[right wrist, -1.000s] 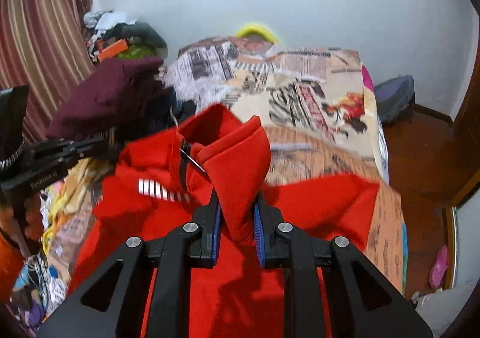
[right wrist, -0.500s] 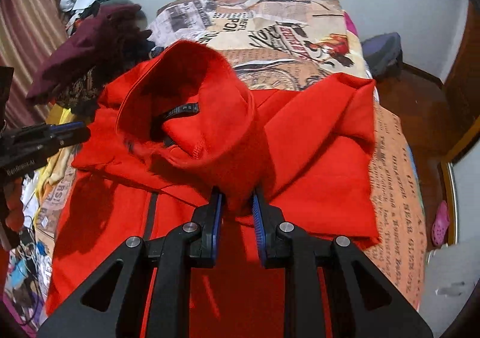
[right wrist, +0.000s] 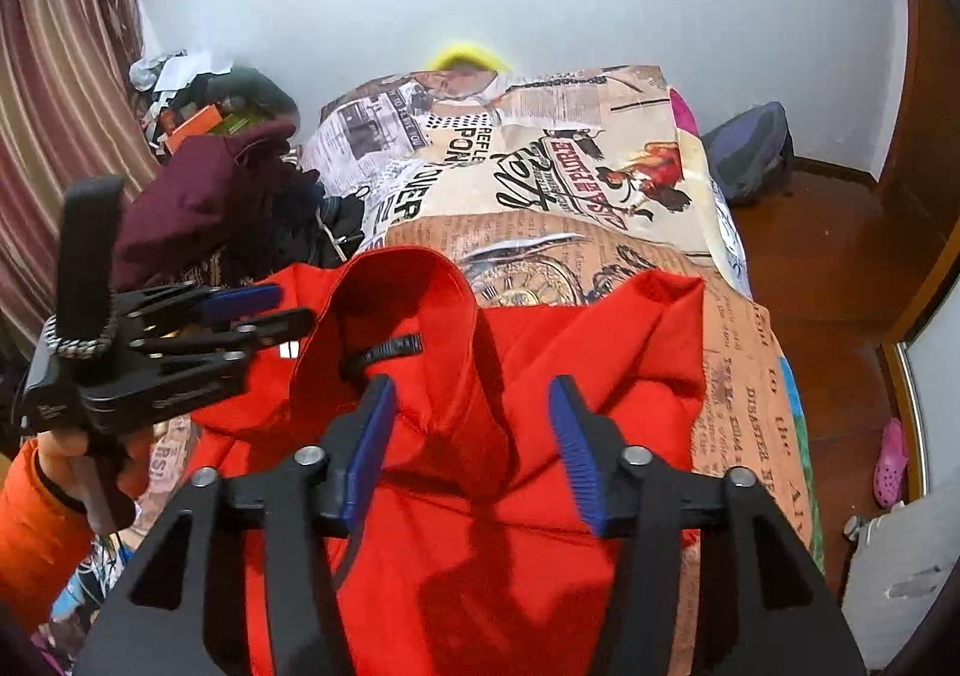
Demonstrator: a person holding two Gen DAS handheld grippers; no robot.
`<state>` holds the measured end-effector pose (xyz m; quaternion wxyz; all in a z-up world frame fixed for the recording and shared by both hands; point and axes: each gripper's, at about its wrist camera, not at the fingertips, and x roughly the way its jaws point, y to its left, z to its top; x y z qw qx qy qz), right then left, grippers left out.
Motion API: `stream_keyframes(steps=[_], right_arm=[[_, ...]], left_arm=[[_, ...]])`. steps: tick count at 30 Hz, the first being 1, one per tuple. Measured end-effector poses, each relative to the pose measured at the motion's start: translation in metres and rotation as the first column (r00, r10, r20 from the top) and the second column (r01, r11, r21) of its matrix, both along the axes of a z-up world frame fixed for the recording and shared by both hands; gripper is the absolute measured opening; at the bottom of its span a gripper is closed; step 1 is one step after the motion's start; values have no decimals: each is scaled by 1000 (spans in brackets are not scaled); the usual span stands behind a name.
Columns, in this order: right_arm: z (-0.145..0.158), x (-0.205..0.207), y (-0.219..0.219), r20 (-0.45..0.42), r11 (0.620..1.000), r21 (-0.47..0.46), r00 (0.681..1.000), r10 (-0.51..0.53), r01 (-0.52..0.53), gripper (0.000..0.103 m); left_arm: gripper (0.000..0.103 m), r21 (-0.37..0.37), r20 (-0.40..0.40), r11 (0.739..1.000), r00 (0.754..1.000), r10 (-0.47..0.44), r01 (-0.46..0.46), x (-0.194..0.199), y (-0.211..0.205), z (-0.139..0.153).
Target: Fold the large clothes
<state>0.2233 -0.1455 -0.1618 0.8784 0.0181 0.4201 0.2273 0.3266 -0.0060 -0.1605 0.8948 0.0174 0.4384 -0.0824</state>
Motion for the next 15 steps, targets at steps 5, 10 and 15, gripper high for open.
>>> stream_keyframes(steps=[5,10,15], right_arm=[[-24,10,10,-53,1000,-1,998,19,-19,50],[-51,19,8,-168,997,71,985,26,-14,50],[-56,17,8,-161,997,73,987,29,-17,50]], left_arm=[[41,76,-40,997,999,-6,9,37,-11,-21],[41,114,-38,993,998,47,-42,56,-2,-32],[6,88,-17,990,994,109,-107,52,16,-30]])
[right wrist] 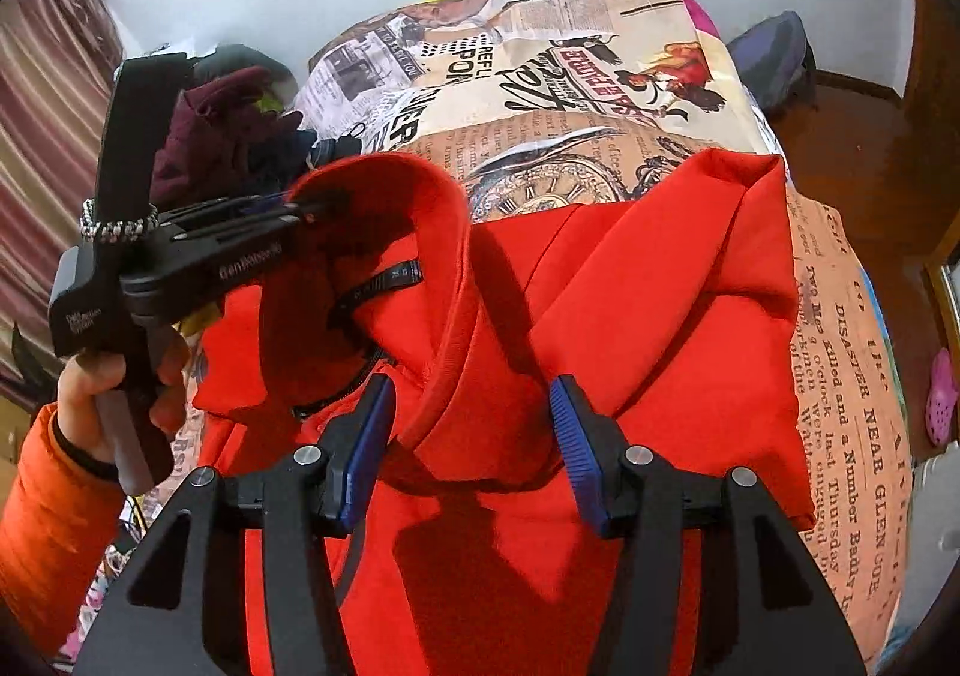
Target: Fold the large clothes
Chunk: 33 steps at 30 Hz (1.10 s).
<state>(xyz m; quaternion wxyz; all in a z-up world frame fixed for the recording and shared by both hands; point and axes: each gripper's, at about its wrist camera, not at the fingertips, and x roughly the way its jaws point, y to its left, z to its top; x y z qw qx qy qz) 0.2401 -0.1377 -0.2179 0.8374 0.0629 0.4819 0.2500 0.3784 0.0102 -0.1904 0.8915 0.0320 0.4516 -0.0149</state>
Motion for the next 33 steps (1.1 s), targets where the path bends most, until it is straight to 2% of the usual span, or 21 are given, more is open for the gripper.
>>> stream_keyframes(steps=[3,5,10,14,19,22,25,27,29,31,33], right_arm=[[2,-5,2,33,1000,-19,999,5,-4,44],[3,-8,5,56,999,-48,998,8,-5,28],[10,-12,-1,99,998,-58,995,-25,31,23],[24,-16,-5,141,997,-41,988,-55,62,21],[39,-33,1,215,994,-91,976,-40,61,20],[33,-42,-2,203,991,-122,979,-26,52,20],[16,-45,-8,148,989,-140,989,-16,37,20],[5,-49,-11,112,989,-148,994,-2,19,20],[-2,-54,-15,88,989,-148,996,4,9,25],[-4,-60,-17,75,987,-161,997,16,-3,25],[-3,-66,-18,67,985,-172,997,28,-16,25]], left_arm=[[2,-50,35,999,999,23,-21,-17,12,11],[2,-77,67,997,997,29,-24,-34,19,21],[2,-121,128,992,991,35,-20,-84,32,43],[2,-187,106,982,994,37,-17,-119,39,40],[2,-177,72,984,997,8,5,-156,25,23],[2,-133,45,991,999,-17,23,-172,15,8],[3,-127,-23,991,999,-31,28,-178,11,-14],[10,-125,-64,992,997,-35,26,-183,10,-28],[26,-118,-88,993,996,-26,16,-188,11,-36],[37,-108,-86,994,996,-12,2,-194,13,-37],[42,-113,-80,994,997,1,-10,-199,19,-35]])
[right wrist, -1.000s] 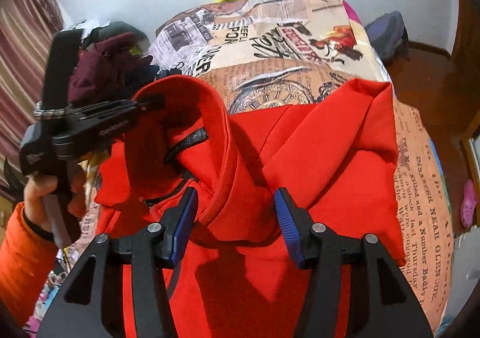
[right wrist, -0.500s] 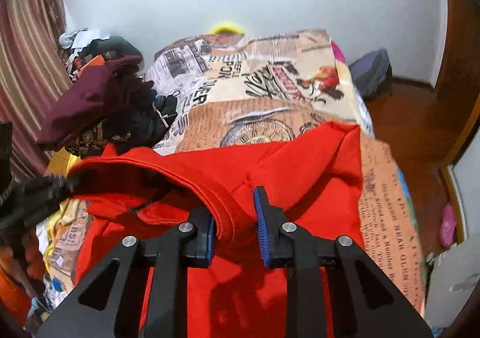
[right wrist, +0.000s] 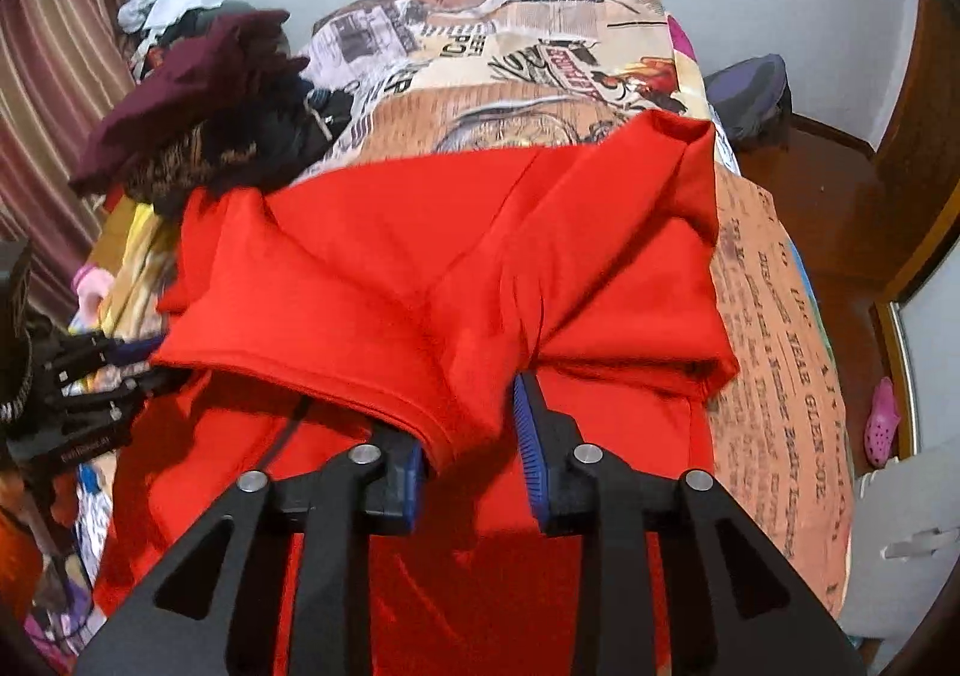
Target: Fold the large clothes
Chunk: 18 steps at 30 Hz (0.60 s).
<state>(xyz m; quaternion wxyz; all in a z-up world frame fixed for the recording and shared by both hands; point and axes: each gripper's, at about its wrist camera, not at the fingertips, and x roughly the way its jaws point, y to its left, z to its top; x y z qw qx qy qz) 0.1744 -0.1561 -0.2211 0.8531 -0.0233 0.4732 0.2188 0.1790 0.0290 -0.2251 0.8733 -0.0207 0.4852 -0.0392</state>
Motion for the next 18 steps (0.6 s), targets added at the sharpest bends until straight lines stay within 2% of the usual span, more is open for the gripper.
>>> stream_keyframes(steps=[2,5,11,18], right_arm=[[2,-3,-3,-15,1000,5,1000,9,-9,28],[5,-7,-7,-27,1000,9,1000,8,-7,35],[22,-13,-17,0,1000,10,1000,3,-3,38],[41,1,-28,77,997,0,994,-78,79,44]], left_arm=[[49,-16,7,1000,1000,15,-15,-6,9,5],[55,-31,17,999,999,30,-29,-14,20,14],[55,26,57,995,994,91,-93,-25,48,37],[56,0,85,966,963,257,-258,-7,110,51]])
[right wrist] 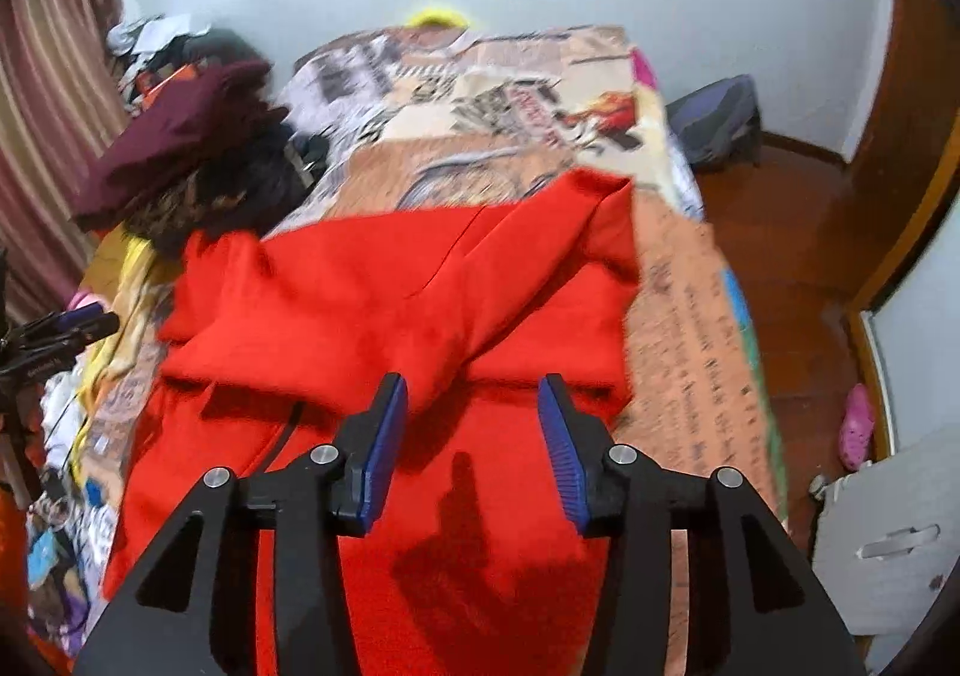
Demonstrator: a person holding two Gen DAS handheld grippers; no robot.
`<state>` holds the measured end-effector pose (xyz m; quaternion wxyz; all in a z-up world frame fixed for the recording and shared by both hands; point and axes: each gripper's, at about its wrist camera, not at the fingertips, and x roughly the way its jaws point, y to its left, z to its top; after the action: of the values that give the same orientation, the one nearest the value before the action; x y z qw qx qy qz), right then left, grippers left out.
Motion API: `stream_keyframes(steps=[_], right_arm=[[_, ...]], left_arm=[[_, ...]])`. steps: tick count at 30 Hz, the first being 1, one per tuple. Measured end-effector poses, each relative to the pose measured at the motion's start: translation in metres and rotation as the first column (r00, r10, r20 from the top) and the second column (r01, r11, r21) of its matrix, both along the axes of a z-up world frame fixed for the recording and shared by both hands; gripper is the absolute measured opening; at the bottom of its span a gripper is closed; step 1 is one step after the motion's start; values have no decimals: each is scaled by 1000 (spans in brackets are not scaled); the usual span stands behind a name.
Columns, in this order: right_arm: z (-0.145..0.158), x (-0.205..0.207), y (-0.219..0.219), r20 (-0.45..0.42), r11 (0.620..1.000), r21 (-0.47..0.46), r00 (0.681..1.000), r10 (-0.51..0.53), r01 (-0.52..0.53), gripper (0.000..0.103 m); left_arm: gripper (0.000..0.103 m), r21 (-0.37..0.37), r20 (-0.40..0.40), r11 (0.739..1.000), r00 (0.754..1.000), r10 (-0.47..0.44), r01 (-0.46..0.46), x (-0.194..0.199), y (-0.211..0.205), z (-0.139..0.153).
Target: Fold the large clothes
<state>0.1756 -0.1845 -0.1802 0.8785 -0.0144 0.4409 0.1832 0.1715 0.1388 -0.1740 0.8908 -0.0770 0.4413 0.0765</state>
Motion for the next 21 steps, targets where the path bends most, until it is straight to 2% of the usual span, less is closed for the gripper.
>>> stream_keyframes(steps=[5,9,15,17,21], right_arm=[[1,29,-7,11,998,10,998,-66,66,52],[-5,63,-9,-18,994,22,995,-102,103,52],[-27,119,0,-97,991,29,987,-129,132,52],[-36,133,2,-124,990,28,983,-135,139,52],[-54,158,-7,-164,986,36,975,-152,160,52]], left_arm=[[56,-114,3,990,996,85,-84,33,34,-7],[56,-153,-22,978,989,143,-145,67,45,-22],[56,-128,-59,976,983,172,-178,113,44,-50],[56,-131,-84,973,980,179,-189,122,47,-63],[58,-78,-119,967,966,231,-241,129,60,-91]])
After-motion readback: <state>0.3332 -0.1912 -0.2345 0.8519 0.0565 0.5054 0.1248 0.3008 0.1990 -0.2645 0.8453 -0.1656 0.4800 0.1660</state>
